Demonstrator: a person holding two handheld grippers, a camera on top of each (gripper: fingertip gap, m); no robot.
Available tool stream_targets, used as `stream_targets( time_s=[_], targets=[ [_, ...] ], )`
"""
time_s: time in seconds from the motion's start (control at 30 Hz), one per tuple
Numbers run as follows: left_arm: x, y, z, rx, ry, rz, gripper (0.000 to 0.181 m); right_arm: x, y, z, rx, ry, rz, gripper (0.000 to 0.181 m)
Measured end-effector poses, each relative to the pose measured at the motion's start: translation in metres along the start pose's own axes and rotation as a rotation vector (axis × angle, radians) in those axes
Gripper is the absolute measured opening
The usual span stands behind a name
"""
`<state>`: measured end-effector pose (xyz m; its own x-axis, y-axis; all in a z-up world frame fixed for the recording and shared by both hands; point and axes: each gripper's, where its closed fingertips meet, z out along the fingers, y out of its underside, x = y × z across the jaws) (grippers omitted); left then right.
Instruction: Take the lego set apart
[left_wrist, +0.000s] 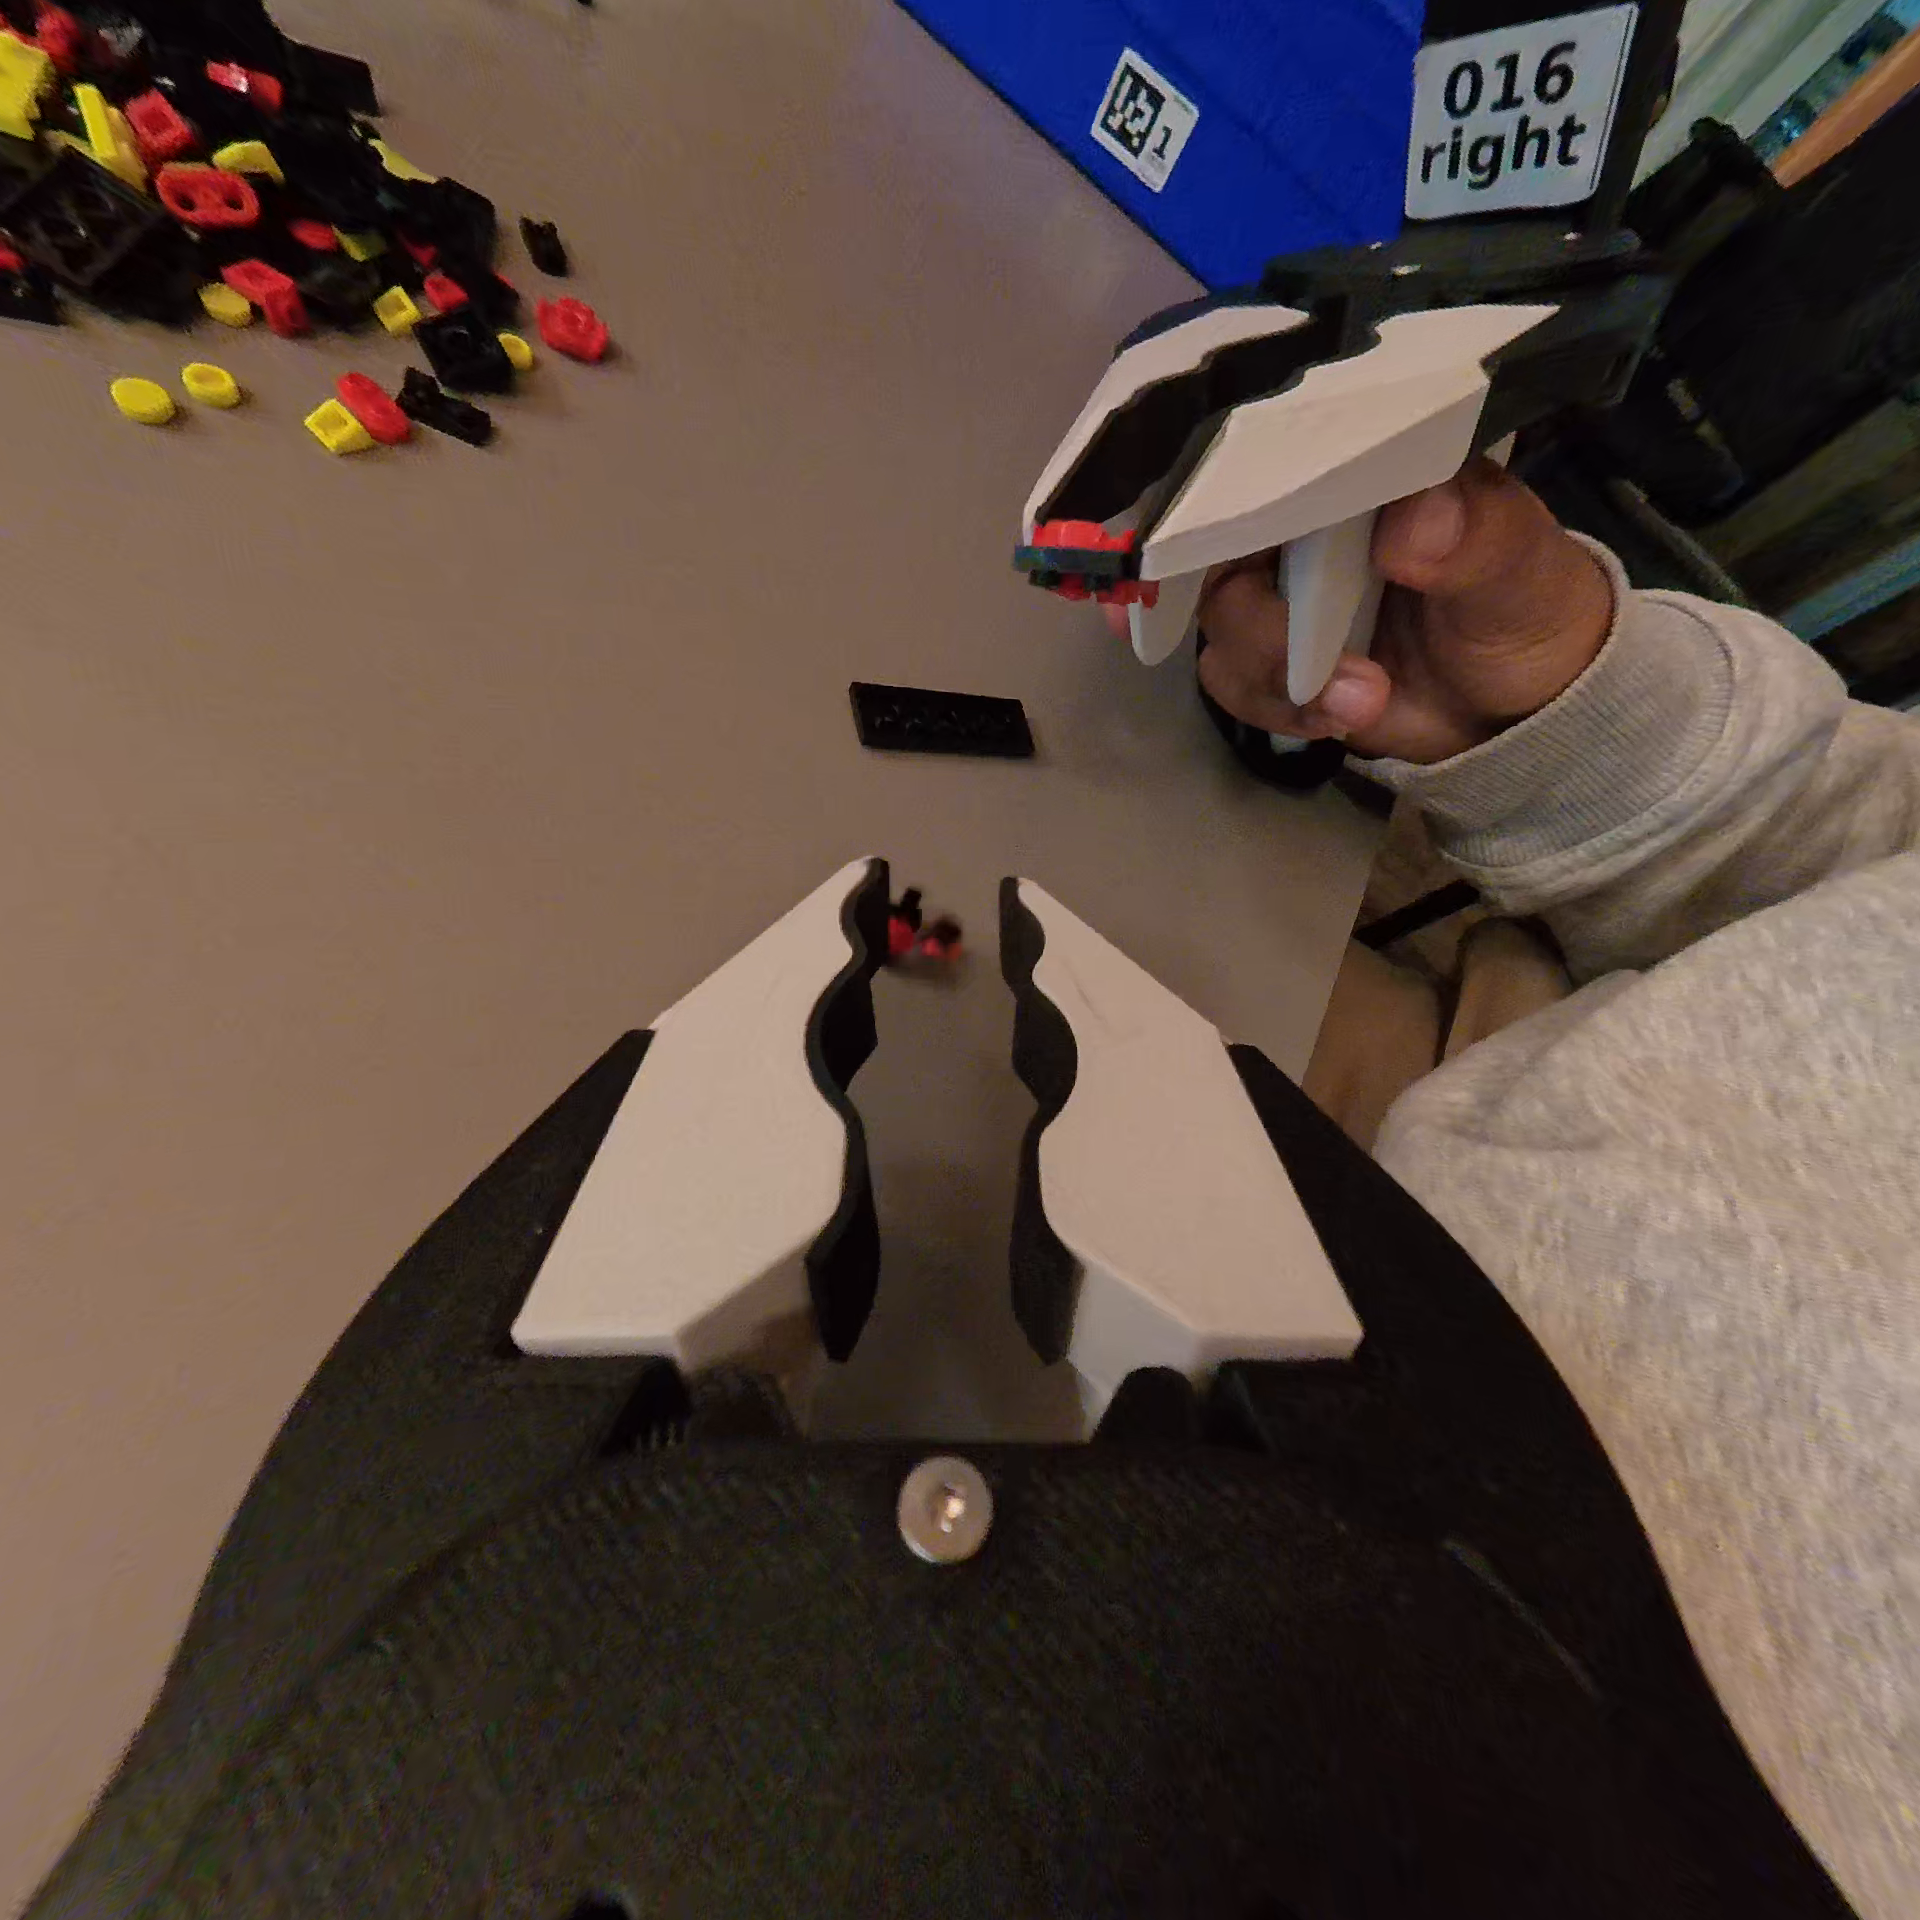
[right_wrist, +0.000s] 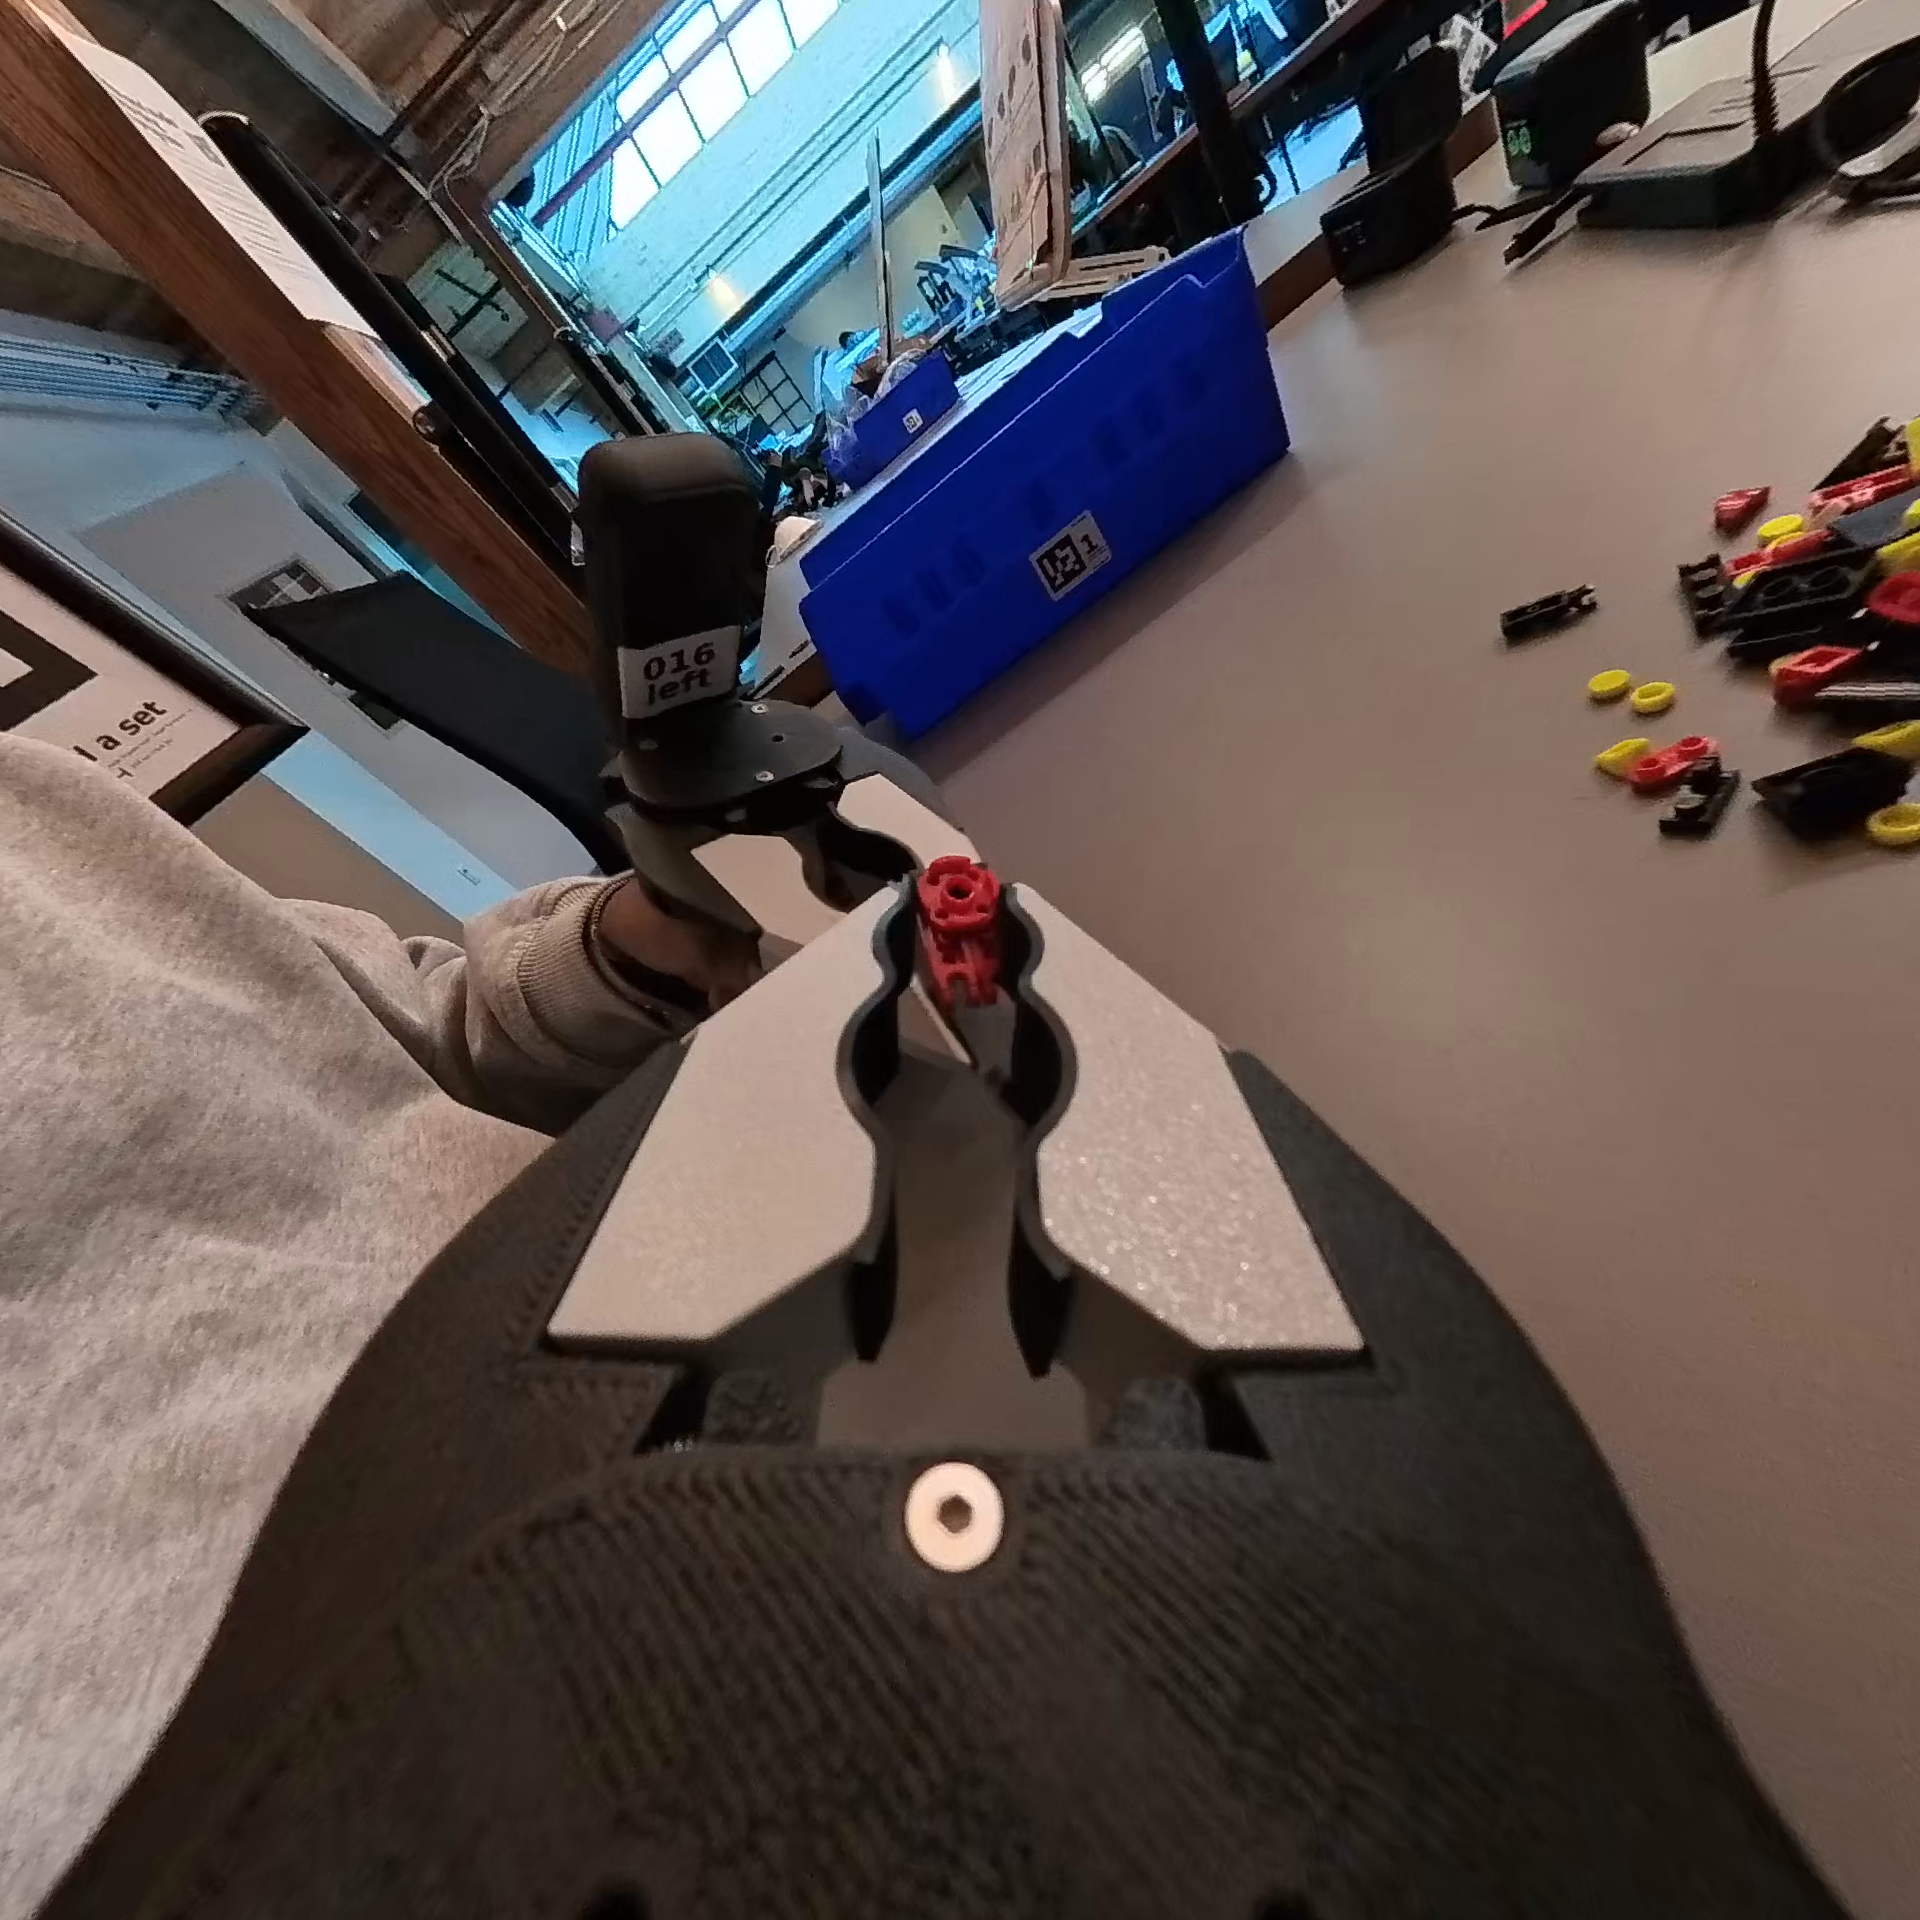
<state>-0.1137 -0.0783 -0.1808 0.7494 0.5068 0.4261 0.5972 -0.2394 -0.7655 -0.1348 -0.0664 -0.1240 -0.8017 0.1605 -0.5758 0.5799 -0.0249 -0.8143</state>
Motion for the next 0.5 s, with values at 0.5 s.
stream_targets(
  time_s=[0.5],
  targets=[
    [0.041, -0.06, -0.048, 0.441, 0.472, -0.276, 0.025, -0.042, -0.008, 0.008, 0.09, -0.193, -0.073, 0.012]
  ],
)
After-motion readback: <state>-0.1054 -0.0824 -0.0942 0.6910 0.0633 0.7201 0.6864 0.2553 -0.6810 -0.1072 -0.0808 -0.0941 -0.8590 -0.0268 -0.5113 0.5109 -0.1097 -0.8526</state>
